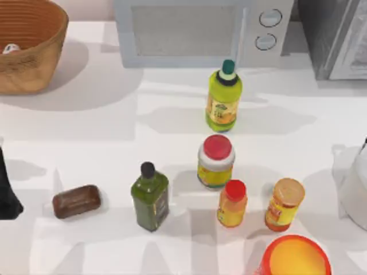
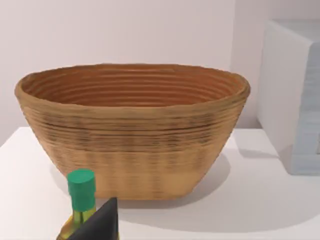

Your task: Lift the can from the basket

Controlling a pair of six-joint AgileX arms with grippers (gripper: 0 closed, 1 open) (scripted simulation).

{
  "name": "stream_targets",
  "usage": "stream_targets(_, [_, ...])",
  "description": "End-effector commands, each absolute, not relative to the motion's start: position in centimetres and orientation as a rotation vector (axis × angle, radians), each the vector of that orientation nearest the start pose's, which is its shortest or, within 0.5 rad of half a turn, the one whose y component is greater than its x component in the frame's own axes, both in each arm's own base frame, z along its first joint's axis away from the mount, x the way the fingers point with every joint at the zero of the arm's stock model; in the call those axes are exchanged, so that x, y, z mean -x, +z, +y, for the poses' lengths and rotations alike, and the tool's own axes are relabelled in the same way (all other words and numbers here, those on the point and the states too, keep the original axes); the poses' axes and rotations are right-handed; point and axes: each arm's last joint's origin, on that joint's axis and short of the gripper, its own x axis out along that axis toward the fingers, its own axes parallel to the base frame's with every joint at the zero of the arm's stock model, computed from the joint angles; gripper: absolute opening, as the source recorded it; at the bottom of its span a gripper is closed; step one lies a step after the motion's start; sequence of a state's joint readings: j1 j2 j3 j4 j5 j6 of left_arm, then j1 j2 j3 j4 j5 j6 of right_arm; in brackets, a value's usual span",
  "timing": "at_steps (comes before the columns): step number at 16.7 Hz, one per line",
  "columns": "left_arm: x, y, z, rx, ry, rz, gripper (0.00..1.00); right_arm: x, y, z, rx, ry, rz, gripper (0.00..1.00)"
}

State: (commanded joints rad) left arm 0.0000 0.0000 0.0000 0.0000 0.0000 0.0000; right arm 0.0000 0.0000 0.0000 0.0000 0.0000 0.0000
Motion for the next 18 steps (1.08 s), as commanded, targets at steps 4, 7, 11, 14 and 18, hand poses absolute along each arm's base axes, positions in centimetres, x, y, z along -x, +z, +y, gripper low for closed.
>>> stream_targets(4, [-10.5, 16.6, -0.1, 0.000, -0.002, 0.001, 1.00, -10.6, 16.0, -0.1, 0.000, 0.000, 0.000, 1.00])
stream_targets(7, [-10.6, 19.3, -0.1, 0.004, -0.009, 0.025, 1.00, -10.6, 16.0, -0.1, 0.000, 0.000, 0.000, 1.00])
stream_targets(11, [-12.1, 25.8, -0.1, 0.018, -0.019, 0.118, 1.00, -10.6, 16.0, -0.1, 0.000, 0.000, 0.000, 1.00])
stream_targets(14, [-15.9, 31.9, 0.1, 0.030, -0.020, 0.211, 1.00, -10.6, 16.0, -0.1, 0.000, 0.000, 0.000, 1.00])
stream_targets(18, [-25.5, 35.6, 0.7, 0.043, -0.013, 0.413, 1.00, -10.6, 16.0, -0.1, 0.000, 0.000, 0.000, 1.00])
